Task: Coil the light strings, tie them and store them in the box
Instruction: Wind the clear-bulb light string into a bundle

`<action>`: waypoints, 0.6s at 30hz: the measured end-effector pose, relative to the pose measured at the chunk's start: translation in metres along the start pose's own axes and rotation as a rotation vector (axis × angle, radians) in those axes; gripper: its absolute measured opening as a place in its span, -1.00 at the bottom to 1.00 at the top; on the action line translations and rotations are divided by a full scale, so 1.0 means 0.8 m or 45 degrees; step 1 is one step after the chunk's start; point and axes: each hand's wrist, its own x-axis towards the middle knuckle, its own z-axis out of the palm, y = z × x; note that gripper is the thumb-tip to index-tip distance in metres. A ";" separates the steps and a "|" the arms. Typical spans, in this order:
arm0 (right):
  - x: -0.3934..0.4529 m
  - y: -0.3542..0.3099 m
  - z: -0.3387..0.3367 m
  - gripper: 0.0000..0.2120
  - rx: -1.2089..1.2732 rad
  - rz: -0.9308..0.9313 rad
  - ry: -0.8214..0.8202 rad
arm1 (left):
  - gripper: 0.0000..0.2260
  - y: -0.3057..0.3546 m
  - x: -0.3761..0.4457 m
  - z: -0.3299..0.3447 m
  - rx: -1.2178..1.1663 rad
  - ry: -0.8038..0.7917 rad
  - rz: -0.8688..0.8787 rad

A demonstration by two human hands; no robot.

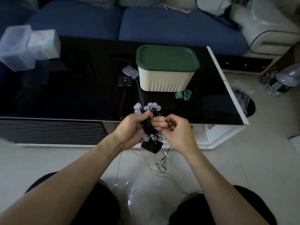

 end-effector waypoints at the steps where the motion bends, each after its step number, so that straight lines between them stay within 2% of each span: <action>1: -0.001 0.000 0.002 -0.72 -0.007 -0.005 0.015 | -0.84 -0.001 -0.001 0.001 -0.022 -0.008 0.013; 4: -0.004 0.000 0.008 -0.87 -0.029 -0.061 0.030 | -0.69 -0.003 -0.002 0.005 -0.038 0.043 0.057; 7: -0.005 -0.004 0.012 -0.97 -0.046 -0.086 0.028 | -0.73 -0.002 0.001 0.003 -0.088 0.140 0.067; 10: -0.012 -0.014 0.014 -0.88 -0.029 -0.140 -0.073 | -0.86 0.007 0.007 -0.005 -0.059 0.217 0.010; 14: -0.014 -0.018 0.013 -0.67 -0.164 -0.217 -0.152 | -0.85 0.017 0.015 -0.017 -0.198 0.319 0.055; 18: -0.009 -0.020 0.007 -0.74 -0.052 -0.131 -0.061 | -0.79 0.022 0.017 -0.023 -0.264 0.425 0.217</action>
